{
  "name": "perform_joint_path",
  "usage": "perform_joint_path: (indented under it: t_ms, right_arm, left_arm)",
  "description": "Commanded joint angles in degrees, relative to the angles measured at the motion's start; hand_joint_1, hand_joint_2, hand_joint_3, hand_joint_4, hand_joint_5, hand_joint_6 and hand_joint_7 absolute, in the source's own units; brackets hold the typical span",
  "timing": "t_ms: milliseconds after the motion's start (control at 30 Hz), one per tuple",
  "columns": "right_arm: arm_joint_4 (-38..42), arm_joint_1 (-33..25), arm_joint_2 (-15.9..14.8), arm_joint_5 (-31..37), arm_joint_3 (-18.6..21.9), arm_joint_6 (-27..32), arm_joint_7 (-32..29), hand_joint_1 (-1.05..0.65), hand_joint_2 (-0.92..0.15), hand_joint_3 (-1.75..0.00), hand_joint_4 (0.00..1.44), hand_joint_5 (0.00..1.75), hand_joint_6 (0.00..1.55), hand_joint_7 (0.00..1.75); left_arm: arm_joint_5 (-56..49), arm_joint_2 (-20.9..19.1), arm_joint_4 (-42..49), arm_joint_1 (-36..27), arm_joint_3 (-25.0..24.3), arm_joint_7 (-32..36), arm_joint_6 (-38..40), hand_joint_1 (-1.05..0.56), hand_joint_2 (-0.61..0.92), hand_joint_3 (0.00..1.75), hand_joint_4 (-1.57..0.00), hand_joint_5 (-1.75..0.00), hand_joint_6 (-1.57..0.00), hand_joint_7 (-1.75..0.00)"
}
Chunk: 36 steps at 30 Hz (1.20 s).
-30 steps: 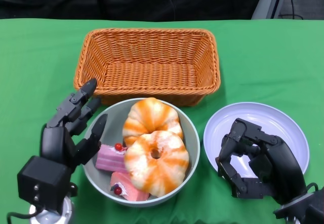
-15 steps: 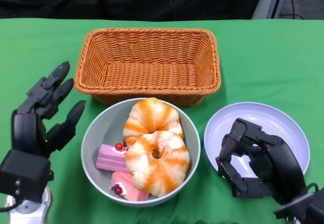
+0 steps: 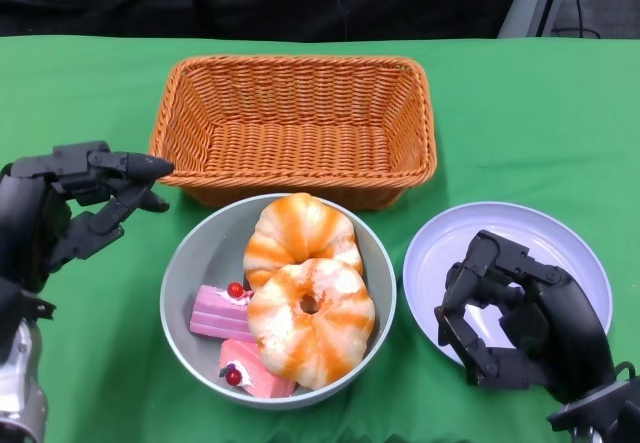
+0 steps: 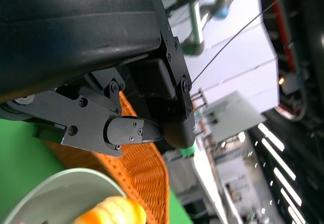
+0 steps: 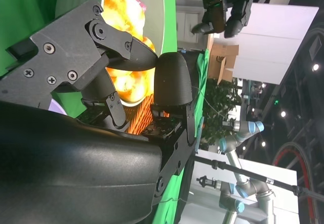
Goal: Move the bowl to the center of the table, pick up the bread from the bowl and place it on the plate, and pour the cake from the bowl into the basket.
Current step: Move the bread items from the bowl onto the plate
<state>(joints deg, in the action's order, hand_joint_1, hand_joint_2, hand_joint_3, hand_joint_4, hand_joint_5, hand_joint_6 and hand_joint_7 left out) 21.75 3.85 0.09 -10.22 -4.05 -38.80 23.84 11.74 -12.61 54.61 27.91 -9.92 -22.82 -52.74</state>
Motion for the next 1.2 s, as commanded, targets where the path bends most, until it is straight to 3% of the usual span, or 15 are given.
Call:
perform_joint_path:
  t_ms: [33,233,300,367,433,500,667,867,1200]
  right_arm:
    - [-1.0,-0.1,-1.1,-0.4,1.1,-0.4,0.1,-0.19,-0.54,-0.94,0.72,1.72,0.60,1.47]
    - [-7.4,0.2,-4.7,4.0,1.3,3.3,-1.5,-0.23,-0.49,-0.98,0.66,1.52,0.64,1.20]
    - [-12.3,-0.3,-6.1,7.5,1.5,5.7,-3.4,-0.26,-0.60,-0.74,0.64,1.39,0.65,1.06]
    - [-16.9,-0.7,-7.2,11.1,1.7,7.9,-5.4,-0.32,-0.81,-0.31,0.64,1.28,0.66,0.89]
    - [-22.4,-0.8,-8.3,14.7,1.7,10.8,-6.9,-0.35,-0.89,-0.15,0.64,1.22,0.67,0.82]
    - [-28.7,-0.5,-9.4,16.9,1.5,14.6,-7.3,-0.35,-0.90,-0.05,0.64,1.16,0.65,0.75]
    - [-36.9,1.1,-11.5,20.7,0.3,19.4,-6.9,-0.41,-0.88,0.00,0.64,1.01,0.65,0.55]
    - [-39.6,5.3,-14.8,24.5,-1.9,20.3,-5.1,-0.51,-0.89,0.00,0.63,0.73,0.72,0.21]
    - [-37.2,13.3,-19.4,28.6,-7.1,21.5,0.1,-0.68,-0.89,0.00,0.59,0.47,0.71,0.03]
  left_arm:
    - [1.7,-1.0,2.3,1.5,-1.2,-3.1,1.7,-0.12,0.88,0.47,-0.85,-1.39,-0.93,-1.01]
    - [1.5,-0.1,3.9,2.3,-1.8,-4.3,1.6,-0.13,0.79,0.62,-0.83,-1.48,-0.85,-1.18]
    - [0.9,0.1,4.4,2.5,-1.8,-3.9,1.0,-0.12,0.78,0.67,-0.84,-1.50,-0.85,-1.20]
    - [0.6,0.2,4.8,2.7,-1.9,-3.6,0.7,-0.12,0.77,0.69,-0.84,-1.51,-0.84,-1.21]
    - [0.5,0.2,5.0,2.8,-2.1,-3.6,0.8,-0.13,0.77,0.70,-0.84,-1.51,-0.84,-1.21]
    - [0.8,0.3,5.2,3.0,-2.2,-4.0,0.9,-0.14,0.77,0.71,-0.82,-1.52,-0.83,-1.21]
    - [0.5,0.7,5.2,3.0,-2.4,-3.7,0.8,-0.14,0.75,0.75,-0.81,-1.53,-0.81,-1.23]
    - [0.2,0.9,5.3,2.8,-2.5,-3.6,0.5,-0.15,0.75,0.75,-0.80,-1.53,-0.80,-1.24]
    - [-1.0,0.9,5.5,2.7,-2.6,-1.6,0.5,-0.15,0.79,0.68,-0.80,-1.53,-0.80,-1.23]
